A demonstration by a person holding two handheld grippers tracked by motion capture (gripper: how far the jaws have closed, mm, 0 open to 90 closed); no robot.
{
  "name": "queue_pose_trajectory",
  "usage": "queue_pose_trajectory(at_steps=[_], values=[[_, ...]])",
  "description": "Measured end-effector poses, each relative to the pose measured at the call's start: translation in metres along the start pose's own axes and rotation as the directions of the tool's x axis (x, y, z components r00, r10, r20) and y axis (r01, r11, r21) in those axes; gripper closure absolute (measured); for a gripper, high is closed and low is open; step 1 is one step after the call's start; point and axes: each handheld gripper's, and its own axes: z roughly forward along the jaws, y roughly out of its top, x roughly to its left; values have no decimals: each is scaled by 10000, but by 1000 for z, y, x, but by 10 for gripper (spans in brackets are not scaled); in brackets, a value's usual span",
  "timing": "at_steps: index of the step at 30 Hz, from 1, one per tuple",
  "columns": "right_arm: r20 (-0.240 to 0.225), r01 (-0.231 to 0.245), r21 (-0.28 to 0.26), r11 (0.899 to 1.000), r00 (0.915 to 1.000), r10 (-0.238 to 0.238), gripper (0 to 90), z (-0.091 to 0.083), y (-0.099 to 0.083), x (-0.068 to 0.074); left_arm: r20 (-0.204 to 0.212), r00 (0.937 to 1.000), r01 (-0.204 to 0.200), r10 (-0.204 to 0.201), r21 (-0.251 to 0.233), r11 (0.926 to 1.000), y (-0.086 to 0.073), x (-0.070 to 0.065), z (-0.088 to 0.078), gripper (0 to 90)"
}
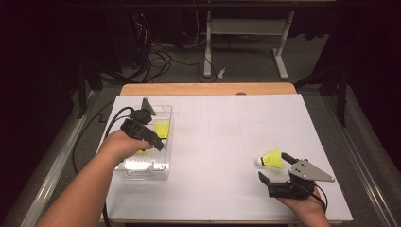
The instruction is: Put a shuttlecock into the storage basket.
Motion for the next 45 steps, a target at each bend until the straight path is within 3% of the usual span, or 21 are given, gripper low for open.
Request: queue_pose_trajectory(at_steps=[2,8,28,40,45], values=[[3,4,5,10000,10000,-4,0,0,0,0,117,9999,-21,20,32,10000,-1,-1,-1,115],[-7,0,17,10000,10000,0,0,1,0,0,-84,10000,-35,35,98,9999,-3,-4,-2,8],[20,-65,108,9999,10000,65,0,3,-1,-2,-104,9963,-846,848,148,9963,-1,-27,0,6],[20,-42,151,9999,10000,42,0,4,-2,-1,-24,9844,-1759,1760,136,9843,-4,-53,3,6],[75,-26,161,9999,10000,25,0,2,-2,-2,-114,9763,-2157,2159,168,9763,-6,-66,6,9]])
